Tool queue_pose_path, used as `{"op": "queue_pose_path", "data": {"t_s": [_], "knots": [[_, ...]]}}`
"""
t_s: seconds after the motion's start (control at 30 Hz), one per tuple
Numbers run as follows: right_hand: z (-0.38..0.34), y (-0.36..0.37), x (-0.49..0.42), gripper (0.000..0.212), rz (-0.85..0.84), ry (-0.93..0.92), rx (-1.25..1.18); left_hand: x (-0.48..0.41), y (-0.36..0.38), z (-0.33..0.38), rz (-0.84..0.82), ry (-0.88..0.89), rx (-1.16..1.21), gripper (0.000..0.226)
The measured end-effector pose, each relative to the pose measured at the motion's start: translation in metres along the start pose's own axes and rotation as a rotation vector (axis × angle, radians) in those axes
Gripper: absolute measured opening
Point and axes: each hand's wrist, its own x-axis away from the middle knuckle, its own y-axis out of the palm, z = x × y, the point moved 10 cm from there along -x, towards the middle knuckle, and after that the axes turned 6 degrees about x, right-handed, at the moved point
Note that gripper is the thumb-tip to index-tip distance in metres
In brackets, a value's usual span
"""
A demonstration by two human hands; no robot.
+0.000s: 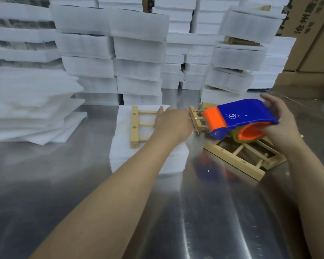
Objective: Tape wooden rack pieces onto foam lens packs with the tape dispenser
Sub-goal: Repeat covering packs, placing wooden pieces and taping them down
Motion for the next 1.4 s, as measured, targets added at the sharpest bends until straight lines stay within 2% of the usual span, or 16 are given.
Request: {"op": "queue_pose_path", "data": {"t_s": [0.2,0.37,0.53,0.7,0.9,1.0,1.03,1.1,1.17,1.23,1.27,1.33,1.4], "knots": [[0.005,0.003,-0.003,0.063,-0.122,0.028,-0.243,-0.002,0.001,-0.006,-0.012,-0.044,0.117,0.035],[-0.001,0.008,0.001,0.060,-0.239,0.051,-0.218,-0.004,0.000,-0.007,-0.010,-0.038,0.166,0.023],[-0.020,-0.002,0.003,0.058,-0.182,-0.015,-0.081,-0.003,-0.004,-0.009,0.000,-0.071,0.294,0.028],[-0.030,-0.004,0.006,0.067,-0.127,-0.083,0.171,0.001,-0.011,-0.010,0.037,-0.089,0.368,0.025],[-0.067,0.011,0.009,0.069,-0.079,-0.283,0.406,0.007,-0.016,-0.008,0.079,-0.096,0.398,0.016],[-0.073,0.020,0.006,0.074,-0.054,-0.283,0.563,0.010,-0.020,-0.010,0.122,-0.082,0.539,0.013],[-0.072,0.017,0.006,0.076,-0.025,-0.264,0.614,0.011,-0.022,-0.011,0.145,-0.077,0.573,0.013],[-0.070,-0.003,0.007,0.075,0.117,-0.197,0.547,0.011,-0.022,-0.010,0.155,-0.055,0.519,0.014],[-0.059,-0.034,0.009,0.074,0.332,-0.088,0.327,0.006,-0.020,-0.007,0.132,-0.036,0.442,0.017],[-0.039,-0.049,0.011,0.064,0.440,0.057,0.114,0.002,-0.016,-0.005,0.094,-0.025,0.375,0.017],[-0.022,-0.048,0.010,0.056,0.433,0.177,-0.008,0.001,-0.014,-0.005,0.073,-0.023,0.351,0.018],[0.016,-0.031,0.013,0.038,0.310,0.481,-0.208,-0.002,-0.008,-0.005,0.044,-0.024,0.311,0.021],[0.032,-0.013,0.019,0.024,0.164,0.646,-0.217,-0.004,-0.006,-0.006,0.045,-0.024,0.257,0.026]]}}
